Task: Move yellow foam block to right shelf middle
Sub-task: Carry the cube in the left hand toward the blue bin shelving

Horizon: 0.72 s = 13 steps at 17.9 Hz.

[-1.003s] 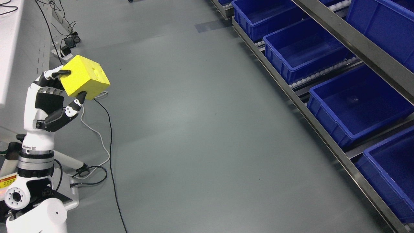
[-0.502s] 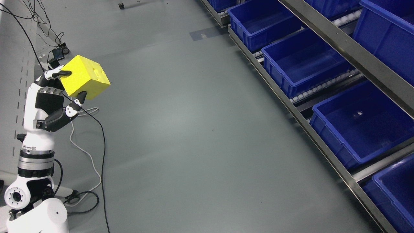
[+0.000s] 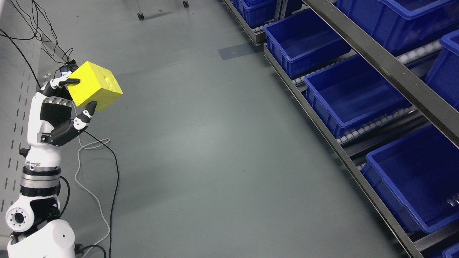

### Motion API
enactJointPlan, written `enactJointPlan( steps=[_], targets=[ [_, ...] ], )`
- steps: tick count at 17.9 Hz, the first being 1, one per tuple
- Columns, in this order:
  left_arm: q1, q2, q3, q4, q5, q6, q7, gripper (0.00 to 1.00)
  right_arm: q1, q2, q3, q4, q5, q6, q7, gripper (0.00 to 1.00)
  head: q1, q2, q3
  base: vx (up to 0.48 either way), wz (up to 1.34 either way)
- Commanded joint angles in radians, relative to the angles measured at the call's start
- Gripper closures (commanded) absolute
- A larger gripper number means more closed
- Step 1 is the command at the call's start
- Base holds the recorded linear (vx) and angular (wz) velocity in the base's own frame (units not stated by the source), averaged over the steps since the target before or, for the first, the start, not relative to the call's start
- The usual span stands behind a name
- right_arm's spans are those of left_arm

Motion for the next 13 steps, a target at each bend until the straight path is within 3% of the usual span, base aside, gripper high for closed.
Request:
enactJointPlan(
  steps=[1,13],
  targets=[
    [-0.001,0.018,-0.005,0.001,0.000,0.004,0.000,0.87,-0.003,-0.017,0.000,-0.017,-0.002,0.001,0.000,0.00,0.0000,0.000,0.000,0.365,0.07],
    [-0.002,0.018,-0.007,0.002,0.000,0.013,0.000,0.86,-0.003,-0.017,0.000,-0.017,-0.002,-0.001,0.000,0.00,0.0000,0.000,0.000,0.380,0.00]
  ],
)
